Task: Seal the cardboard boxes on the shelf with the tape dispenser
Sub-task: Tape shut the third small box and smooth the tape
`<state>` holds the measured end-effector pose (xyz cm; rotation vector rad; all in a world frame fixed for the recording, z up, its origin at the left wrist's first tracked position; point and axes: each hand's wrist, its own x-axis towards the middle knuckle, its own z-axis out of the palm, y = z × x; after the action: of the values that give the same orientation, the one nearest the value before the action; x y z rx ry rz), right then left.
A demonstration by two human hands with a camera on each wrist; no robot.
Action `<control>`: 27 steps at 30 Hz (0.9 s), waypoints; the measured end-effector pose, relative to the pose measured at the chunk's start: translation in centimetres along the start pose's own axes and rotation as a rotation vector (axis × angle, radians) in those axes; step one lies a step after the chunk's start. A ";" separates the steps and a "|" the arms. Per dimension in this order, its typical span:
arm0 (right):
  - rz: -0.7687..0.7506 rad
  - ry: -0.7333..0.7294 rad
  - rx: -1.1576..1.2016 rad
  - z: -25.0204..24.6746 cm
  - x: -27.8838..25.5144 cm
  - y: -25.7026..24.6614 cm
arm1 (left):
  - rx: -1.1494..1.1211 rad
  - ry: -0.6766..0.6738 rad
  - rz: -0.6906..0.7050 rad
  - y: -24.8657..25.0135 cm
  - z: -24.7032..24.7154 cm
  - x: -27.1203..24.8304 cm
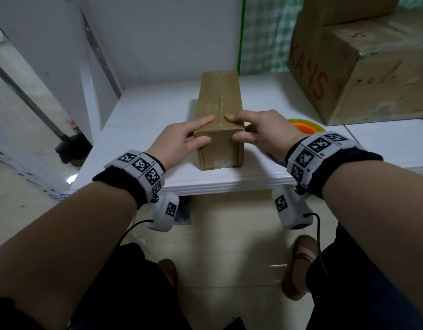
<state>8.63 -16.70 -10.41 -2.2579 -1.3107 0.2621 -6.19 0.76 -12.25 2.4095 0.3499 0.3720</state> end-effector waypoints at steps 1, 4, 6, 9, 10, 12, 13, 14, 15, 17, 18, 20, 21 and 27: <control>0.006 -0.001 -0.004 0.0 0.0 -0.1 | 0.003 -0.009 -0.002 0.1 -0.1 0.0; 0.002 -0.013 -0.016 -0.2 -0.3 -0.5 | 0.033 -0.032 -0.011 0.4 -0.4 -0.2; -0.008 -0.039 -0.009 -0.4 -0.5 -0.7 | 0.077 -0.065 -0.015 0.7 -0.7 -0.4; 0.023 -0.057 0.092 -0.4 -0.7 -1.2 | 0.056 -0.120 -0.027 1.1 -1.1 -1.0; 0.044 -0.035 0.155 -0.4 -0.7 -1.6 | 0.028 -0.127 -0.044 1.4 -1.3 -1.2; 0.100 0.026 0.248 -0.7 -0.5 -2.6 | -0.065 -0.133 -0.094 2.1 -1.8 -1.7; 0.129 0.040 0.267 -1.0 -0.4 -3.1 | -0.120 -0.138 -0.113 2.5 -2.1 -1.9; 0.164 0.039 0.278 -1.3 -0.3 -3.6 | -0.171 -0.139 -0.127 2.9 -2.3 -2.2; 0.200 0.030 0.287 -1.7 -0.2 -4.0 | -0.220 -0.137 -0.139 3.4 -2.6 -2.3; 0.269 -0.012 0.273 -2.3 0.2 -4.3 | -0.288 -0.138 -0.143 4.4 -2.9 -2.5; 0.299 -0.041 0.241 -2.6 0.5 -4.4 | -0.295 -0.155 -0.133 4.9 -2.9 -2.3; 0.357 -0.077 0.158 -3.0 0.7 -4.6 | -0.288 -0.212 -0.111 5.6 -2.8 -2.0; 0.384 -0.071 0.135 -3.0 0.8 -4.6 | -0.286 -0.241 -0.104 5.8 -2.7 -1.8; 0.468 0.118 0.336 -2.9 -0.1 -4.2 | -0.278 -0.198 -0.174 7.0 -3.0 -0.8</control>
<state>6.63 -16.05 -5.73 -2.2149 -0.6088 0.4655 -6.96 -2.97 -5.62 2.1032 0.3881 0.0951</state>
